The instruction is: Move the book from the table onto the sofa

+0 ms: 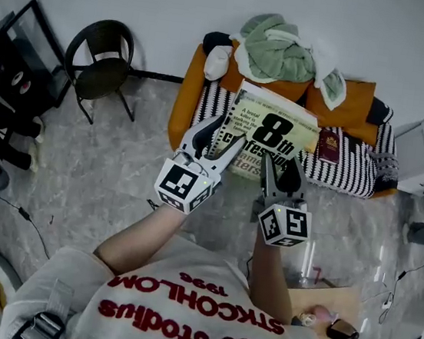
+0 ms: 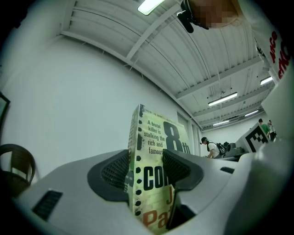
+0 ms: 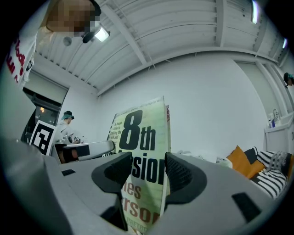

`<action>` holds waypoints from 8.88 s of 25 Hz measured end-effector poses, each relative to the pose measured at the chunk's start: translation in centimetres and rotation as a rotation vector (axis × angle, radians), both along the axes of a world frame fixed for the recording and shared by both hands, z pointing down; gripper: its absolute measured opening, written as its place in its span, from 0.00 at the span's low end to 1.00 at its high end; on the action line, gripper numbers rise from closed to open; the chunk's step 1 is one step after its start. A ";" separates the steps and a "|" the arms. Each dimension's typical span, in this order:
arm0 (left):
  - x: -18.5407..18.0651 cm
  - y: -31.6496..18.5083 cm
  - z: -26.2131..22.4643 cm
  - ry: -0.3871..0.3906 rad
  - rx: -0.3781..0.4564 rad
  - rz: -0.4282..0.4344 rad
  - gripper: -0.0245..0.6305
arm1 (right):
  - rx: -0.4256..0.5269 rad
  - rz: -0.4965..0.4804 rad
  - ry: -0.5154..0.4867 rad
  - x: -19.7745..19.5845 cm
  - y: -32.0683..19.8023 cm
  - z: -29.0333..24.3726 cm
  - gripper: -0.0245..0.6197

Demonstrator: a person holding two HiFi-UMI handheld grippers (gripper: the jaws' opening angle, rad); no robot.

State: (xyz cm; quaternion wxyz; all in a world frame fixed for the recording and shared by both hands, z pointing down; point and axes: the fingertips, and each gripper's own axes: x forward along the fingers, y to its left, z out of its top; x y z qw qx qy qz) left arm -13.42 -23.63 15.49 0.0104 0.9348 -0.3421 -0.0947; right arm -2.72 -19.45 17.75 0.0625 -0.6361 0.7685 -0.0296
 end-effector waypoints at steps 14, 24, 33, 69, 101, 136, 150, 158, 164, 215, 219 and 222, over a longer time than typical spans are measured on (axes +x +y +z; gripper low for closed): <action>0.1 -5.4 1.6 -0.002 -0.028 -0.037 0.39 | -0.025 -0.040 -0.002 0.3 -5.9 1.2 0.43; 2.0 -12.7 1.2 -0.004 -0.026 -0.129 0.39 | -0.024 -0.145 -0.030 2.6 -14.4 1.2 0.43; 6.4 -21.5 0.5 -0.013 -0.015 -0.241 0.39 | -0.001 -0.255 -0.051 7.3 -24.5 0.3 0.42; 14.3 -35.8 6.8 -0.025 -0.126 -0.229 0.39 | -0.084 -0.243 -0.149 15.6 -38.1 6.0 0.39; 16.7 -41.3 29.0 -0.024 -0.414 -0.181 0.39 | -0.287 -0.146 -0.225 18.1 -42.8 27.0 0.38; 19.7 -44.1 60.9 -0.211 -0.751 -0.090 0.39 | -0.685 -0.107 -0.303 20.8 -44.9 58.8 0.38; 20.9 -45.7 67.3 -0.222 -0.833 -0.059 0.39 | -0.768 -0.096 -0.246 21.9 -45.7 65.0 0.38; 20.7 -46.2 69.2 -0.290 -0.816 -0.085 0.35 | -0.820 -0.122 -0.197 21.9 -46.6 67.3 0.38; 20.2 -46.3 69.1 -0.297 -0.778 -0.098 0.30 | -0.826 -0.059 -0.191 23.5 -46.7 67.9 0.38; 17.7 -43.9 28.1 -0.181 -0.390 -0.029 0.07 | -0.334 -0.076 -0.121 20.2 -44.7 21.4 0.09; 16.8 -42.7 24.8 -0.157 -0.364 -0.028 0.07 | -0.311 -0.091 -0.119 18.6 -42.9 18.4 0.09; 16.4 -40.9 22.5 -0.163 -0.344 -0.020 0.07 | -0.283 -0.090 -0.136 18.3 -40.9 16.0 0.08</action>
